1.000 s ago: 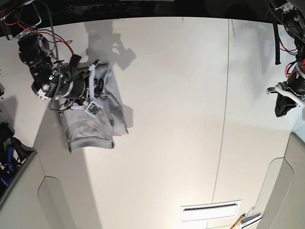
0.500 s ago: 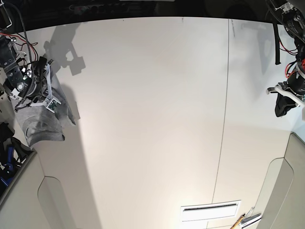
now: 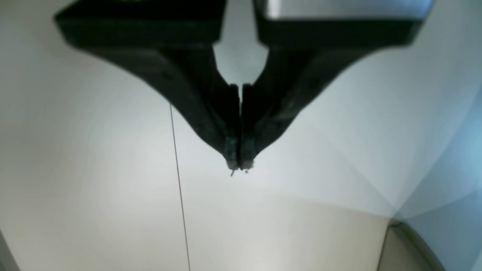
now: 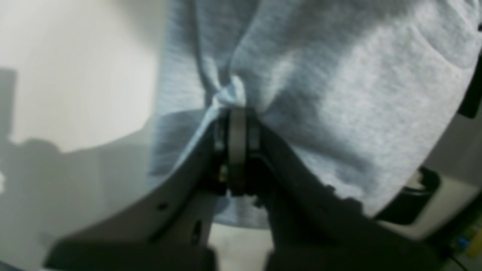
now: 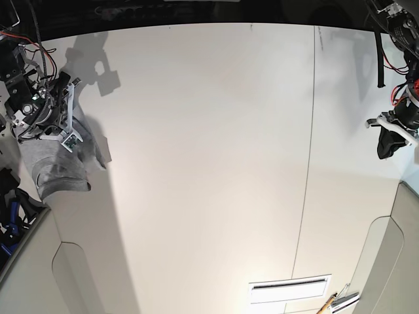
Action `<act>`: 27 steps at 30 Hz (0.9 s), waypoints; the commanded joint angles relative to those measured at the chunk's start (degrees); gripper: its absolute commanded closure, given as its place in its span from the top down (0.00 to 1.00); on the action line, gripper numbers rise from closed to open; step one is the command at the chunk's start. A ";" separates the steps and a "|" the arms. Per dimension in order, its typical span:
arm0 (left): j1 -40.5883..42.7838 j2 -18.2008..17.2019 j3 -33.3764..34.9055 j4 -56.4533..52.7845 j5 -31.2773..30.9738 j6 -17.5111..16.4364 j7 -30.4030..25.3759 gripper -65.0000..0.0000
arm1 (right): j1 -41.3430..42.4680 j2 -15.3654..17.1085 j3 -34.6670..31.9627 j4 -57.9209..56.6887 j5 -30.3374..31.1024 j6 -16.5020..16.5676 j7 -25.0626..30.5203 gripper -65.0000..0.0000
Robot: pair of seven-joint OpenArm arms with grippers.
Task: Fold the T-shirt properly
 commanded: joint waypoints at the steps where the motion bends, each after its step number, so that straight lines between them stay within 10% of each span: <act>1: -0.48 -0.92 -0.28 0.81 -0.79 0.00 -1.40 0.00 | 1.07 1.11 2.43 2.32 -0.79 -1.11 1.68 0.00; 10: -0.31 -1.01 -0.31 0.83 -1.38 0.00 -0.04 0.00 | -0.70 1.16 18.16 16.20 0.59 -4.79 1.36 0.00; 27: 26.14 -1.22 -14.95 10.75 -25.31 -8.04 14.49 0.00 | -33.79 1.14 27.45 36.96 3.08 -0.04 -4.42 0.00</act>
